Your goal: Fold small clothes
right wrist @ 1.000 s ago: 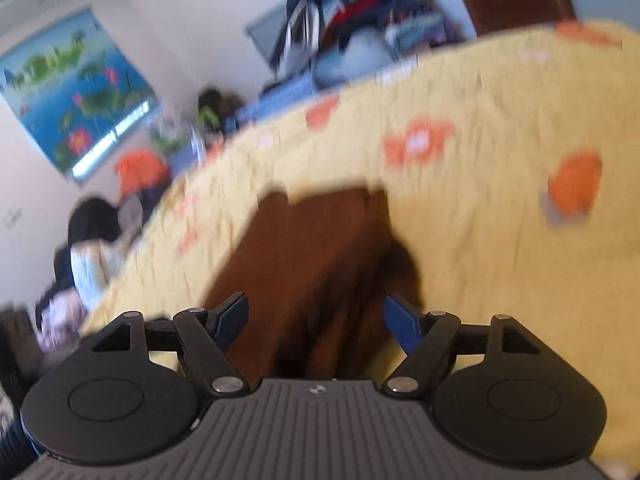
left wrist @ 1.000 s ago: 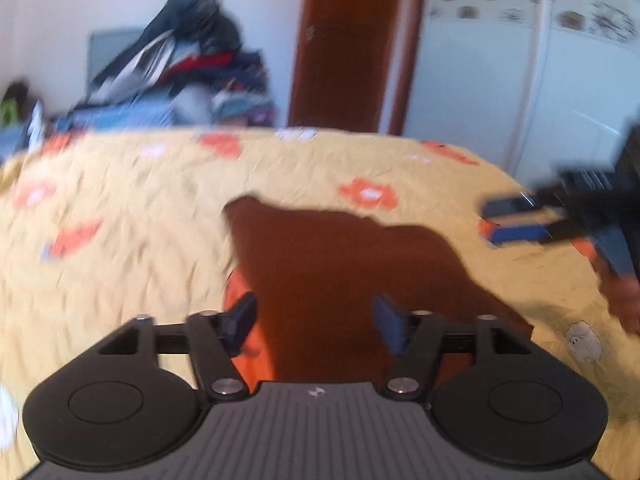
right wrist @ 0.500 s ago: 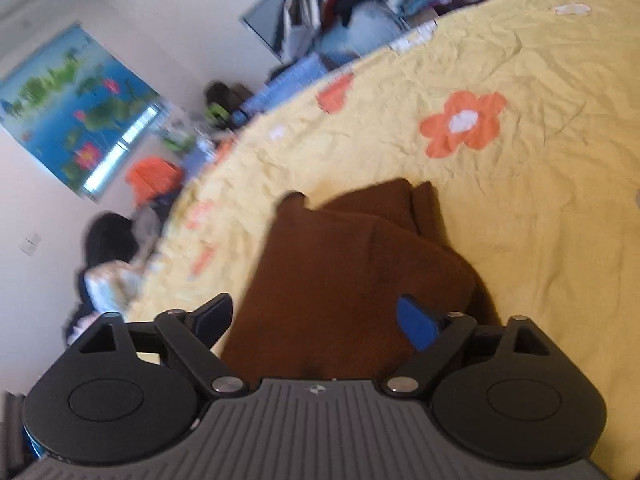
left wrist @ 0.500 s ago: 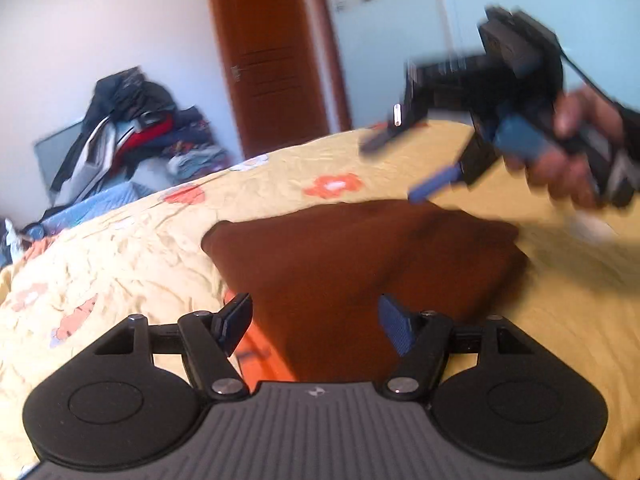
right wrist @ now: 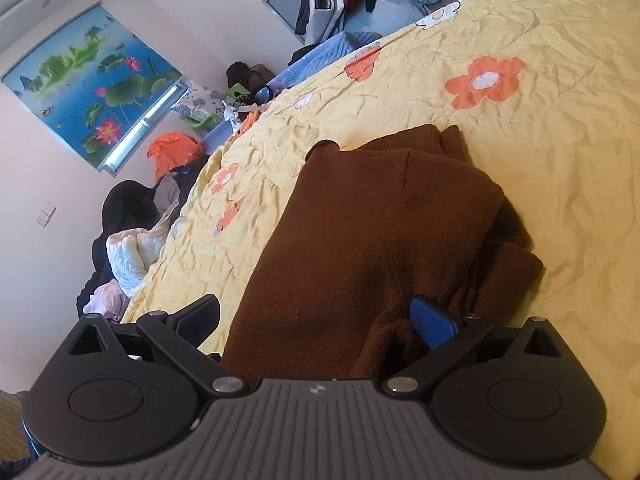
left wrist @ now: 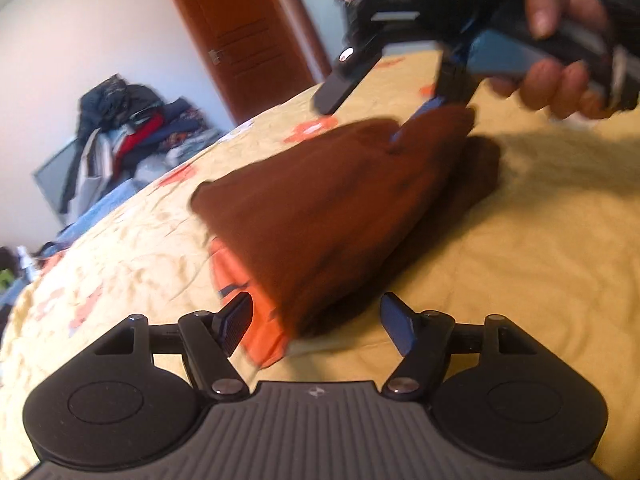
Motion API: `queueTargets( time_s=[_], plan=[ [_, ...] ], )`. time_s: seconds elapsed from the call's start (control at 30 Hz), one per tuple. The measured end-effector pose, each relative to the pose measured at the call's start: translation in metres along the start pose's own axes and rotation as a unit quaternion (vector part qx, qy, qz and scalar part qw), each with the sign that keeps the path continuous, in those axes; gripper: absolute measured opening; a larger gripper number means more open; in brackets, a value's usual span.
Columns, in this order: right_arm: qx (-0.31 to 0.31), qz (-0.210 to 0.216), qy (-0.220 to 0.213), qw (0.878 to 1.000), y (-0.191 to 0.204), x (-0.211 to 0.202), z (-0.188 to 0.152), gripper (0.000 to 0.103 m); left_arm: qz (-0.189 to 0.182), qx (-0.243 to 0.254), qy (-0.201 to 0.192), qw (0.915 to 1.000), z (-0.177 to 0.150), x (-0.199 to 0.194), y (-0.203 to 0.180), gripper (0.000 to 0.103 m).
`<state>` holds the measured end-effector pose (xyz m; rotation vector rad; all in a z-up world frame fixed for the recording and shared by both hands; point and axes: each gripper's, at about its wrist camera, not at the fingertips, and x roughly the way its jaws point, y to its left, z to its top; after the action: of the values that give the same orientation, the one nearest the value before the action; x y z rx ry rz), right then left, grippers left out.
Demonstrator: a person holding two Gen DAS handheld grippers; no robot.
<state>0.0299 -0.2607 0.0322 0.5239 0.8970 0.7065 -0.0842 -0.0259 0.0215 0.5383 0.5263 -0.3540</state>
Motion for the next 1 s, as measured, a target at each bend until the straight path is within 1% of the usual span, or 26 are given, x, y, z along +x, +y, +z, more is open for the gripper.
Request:
queueTargets(
  time_s=[0.03,0.13,0.17,0.27,0.33,0.37,0.4,0.5,0.57,0.6,0.7,0.73,0.77,0.8,0.83,0.9,0.97,1.0],
  plan=[
    [-0.004,0.001,0.000,1.000,0.000,0.001,-0.001,0.103,0.007,-0.017,0.004,0.9998,0.000,0.001,-0.001,0.071],
    [-0.012,0.003,-0.001,1.000,0.000,0.002,-0.004,0.103,-0.007,-0.083,0.009,0.9965,0.004,0.001,0.014,0.071],
    [-0.012,0.005,-0.003,1.000,-0.001,0.002,-0.005,0.103,-0.010,-0.096,0.010,0.9953,0.005,0.000,0.018,0.071],
    [-0.001,0.014,-0.006,1.000,-0.005,0.001,-0.005,0.103,-0.044,-0.127,0.012,0.9909,0.009,-0.001,0.025,0.071],
    [0.010,0.023,-0.009,1.000,-0.009,0.000,-0.004,0.103,-0.053,-0.143,0.007,0.9883,0.012,-0.005,0.028,0.071],
    [0.014,0.026,-0.010,1.000,-0.011,0.000,-0.005,0.103,-0.052,-0.150,0.006,0.9874,0.012,-0.005,0.029,0.071],
    [0.015,0.028,-0.011,0.999,-0.011,0.000,-0.005,0.103,-0.043,-0.154,0.004,0.9872,0.012,-0.004,0.030,0.071],
    [0.010,0.029,-0.012,0.999,-0.011,-0.001,-0.006,0.103,-0.002,-0.153,0.018,0.9881,0.012,0.006,0.031,0.071],
    [0.008,0.028,-0.011,1.000,-0.010,0.000,-0.007,0.103,-0.020,-0.177,0.019,0.9839,0.011,0.005,0.038,0.071],
    [0.007,0.027,-0.011,1.000,-0.010,0.000,-0.006,0.103,-0.019,-0.184,0.014,0.9827,0.011,0.002,0.040,0.071],
    [0.007,0.029,-0.012,0.999,-0.010,0.000,-0.006,0.103,-0.006,-0.163,0.018,0.9865,0.012,0.005,0.031,0.070],
    [0.009,0.029,-0.013,0.999,-0.010,0.001,-0.006,0.103,-0.001,-0.155,0.017,0.9877,0.012,0.006,0.027,0.067],
    [0.010,0.030,-0.015,0.999,-0.010,0.001,-0.007,0.103,0.000,-0.146,0.013,0.9892,0.011,0.009,0.022,0.058],
    [0.011,0.030,-0.016,0.999,-0.010,0.002,-0.007,0.103,-0.003,-0.137,0.012,0.9905,0.011,0.011,0.018,0.033],
    [0.010,0.029,-0.014,0.999,-0.010,0.001,-0.007,0.103,-0.003,-0.131,0.012,0.9913,0.011,0.012,0.015,0.026],
    [0.006,0.025,-0.009,1.000,-0.009,0.002,-0.006,0.102,0.020,-0.119,-0.001,0.9927,0.013,0.005,0.012,0.016],
    [-0.005,0.015,0.000,1.000,-0.004,0.001,-0.006,0.102,0.027,-0.111,-0.022,0.9932,0.014,-0.009,0.015,0.014],
    [-0.015,0.009,0.005,1.000,-0.001,0.000,-0.007,0.102,0.028,-0.105,-0.024,0.9938,0.012,-0.012,0.016,0.013]
  ],
)
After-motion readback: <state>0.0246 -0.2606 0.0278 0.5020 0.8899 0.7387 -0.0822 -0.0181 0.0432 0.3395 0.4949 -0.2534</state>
